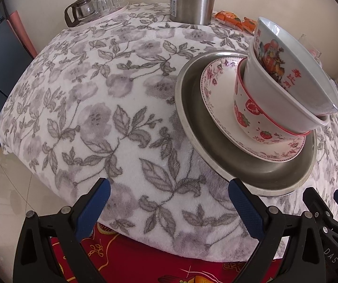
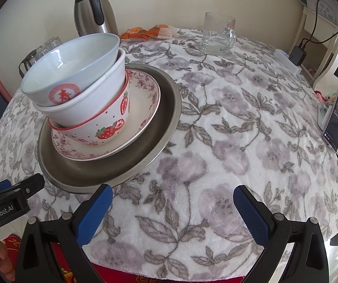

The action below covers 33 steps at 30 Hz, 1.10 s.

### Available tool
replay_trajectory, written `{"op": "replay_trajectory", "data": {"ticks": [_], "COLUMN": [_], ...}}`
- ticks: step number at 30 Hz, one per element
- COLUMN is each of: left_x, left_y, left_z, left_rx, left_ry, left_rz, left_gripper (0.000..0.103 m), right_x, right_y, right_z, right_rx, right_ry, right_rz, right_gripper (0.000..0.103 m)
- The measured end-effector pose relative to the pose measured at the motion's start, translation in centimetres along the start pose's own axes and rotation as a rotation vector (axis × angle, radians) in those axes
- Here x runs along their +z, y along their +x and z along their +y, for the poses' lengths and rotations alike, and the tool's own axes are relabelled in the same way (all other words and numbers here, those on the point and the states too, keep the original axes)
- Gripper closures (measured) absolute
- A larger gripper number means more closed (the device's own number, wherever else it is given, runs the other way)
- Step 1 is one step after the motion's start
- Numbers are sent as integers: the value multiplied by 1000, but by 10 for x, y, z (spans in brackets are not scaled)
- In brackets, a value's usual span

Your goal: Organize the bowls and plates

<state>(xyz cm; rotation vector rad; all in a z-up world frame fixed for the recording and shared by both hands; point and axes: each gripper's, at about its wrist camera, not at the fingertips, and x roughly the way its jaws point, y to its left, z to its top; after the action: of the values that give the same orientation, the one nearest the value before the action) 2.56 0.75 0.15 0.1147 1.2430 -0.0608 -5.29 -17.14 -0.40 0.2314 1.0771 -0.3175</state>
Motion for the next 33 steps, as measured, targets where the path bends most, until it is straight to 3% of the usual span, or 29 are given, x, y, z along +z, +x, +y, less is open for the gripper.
{"op": "replay_trajectory", "data": {"ticks": [33], "left_x": [1], "left_y": [-1], "left_z": [0], "left_rx": [-3], "left_ry": [-14], "left_rz": [1], "left_gripper": [3], "right_x": [0], "right_y": [0], "right_z": [-1], "right_rx": [0], "right_ry": [11], "right_rz": [5], "right_gripper": [0]}}
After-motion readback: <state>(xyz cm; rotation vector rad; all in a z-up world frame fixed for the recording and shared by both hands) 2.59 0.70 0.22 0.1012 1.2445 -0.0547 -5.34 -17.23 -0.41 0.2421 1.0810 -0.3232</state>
